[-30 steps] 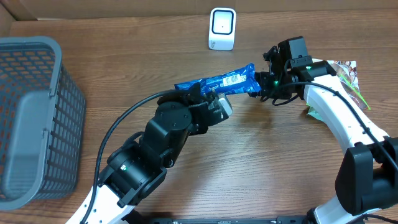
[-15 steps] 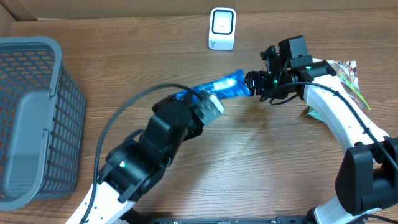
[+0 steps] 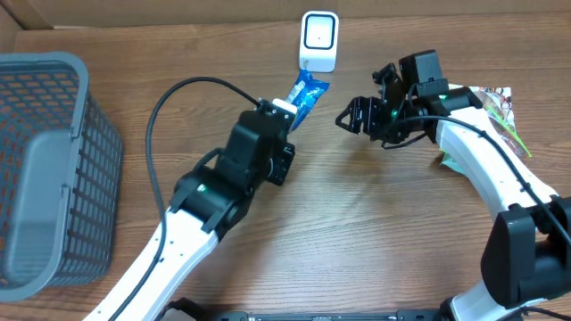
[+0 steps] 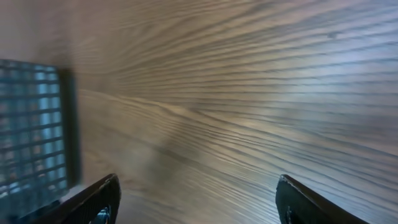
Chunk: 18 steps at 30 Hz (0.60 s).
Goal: Scan the item barcode
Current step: 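Hold the blue bar at the scanner, then lower it to the table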
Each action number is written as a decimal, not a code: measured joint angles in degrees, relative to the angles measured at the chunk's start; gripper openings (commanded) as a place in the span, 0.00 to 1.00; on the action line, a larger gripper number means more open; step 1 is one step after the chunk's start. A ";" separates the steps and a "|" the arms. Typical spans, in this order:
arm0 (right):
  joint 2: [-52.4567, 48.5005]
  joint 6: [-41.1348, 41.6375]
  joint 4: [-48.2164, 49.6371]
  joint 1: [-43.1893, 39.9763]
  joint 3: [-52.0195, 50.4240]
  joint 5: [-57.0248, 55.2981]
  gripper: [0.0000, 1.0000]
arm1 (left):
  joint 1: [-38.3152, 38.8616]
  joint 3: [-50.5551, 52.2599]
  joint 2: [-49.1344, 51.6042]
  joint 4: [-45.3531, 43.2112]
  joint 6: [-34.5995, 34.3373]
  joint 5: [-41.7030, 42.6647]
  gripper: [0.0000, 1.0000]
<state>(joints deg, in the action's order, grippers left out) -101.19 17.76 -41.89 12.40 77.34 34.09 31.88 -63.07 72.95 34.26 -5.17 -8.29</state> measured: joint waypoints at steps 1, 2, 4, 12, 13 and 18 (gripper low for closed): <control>0.00 0.07 0.44 0.00 0.00 0.94 0.80 | -0.02 0.00 0.81 0.00 -1.33 0.61 0.04; 0.00 0.24 0.90 0.00 0.00 2.03 0.80 | -0.13 0.00 1.77 -0.02 -2.89 1.33 0.04; 0.00 0.26 1.29 0.00 0.00 3.56 0.80 | -0.44 0.00 2.97 -0.35 -4.94 2.56 0.04; 0.00 0.46 1.38 0.09 0.00 6.56 0.75 | -4.63 0.00 4.00 -2.73 -12.87 5.86 0.04; 0.00 0.42 1.38 0.13 0.00 6.88 0.75 | -5.35 0.00 4.00 -2.62 -14.03 6.10 0.04; 0.00 0.28 1.38 0.46 0.00 7.13 0.75 | -8.13 0.00 4.85 -2.64 -18.12 9.68 0.04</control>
<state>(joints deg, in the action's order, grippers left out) -101.19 18.04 -40.51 12.86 77.34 41.21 23.75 -63.07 77.80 31.62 -23.29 1.39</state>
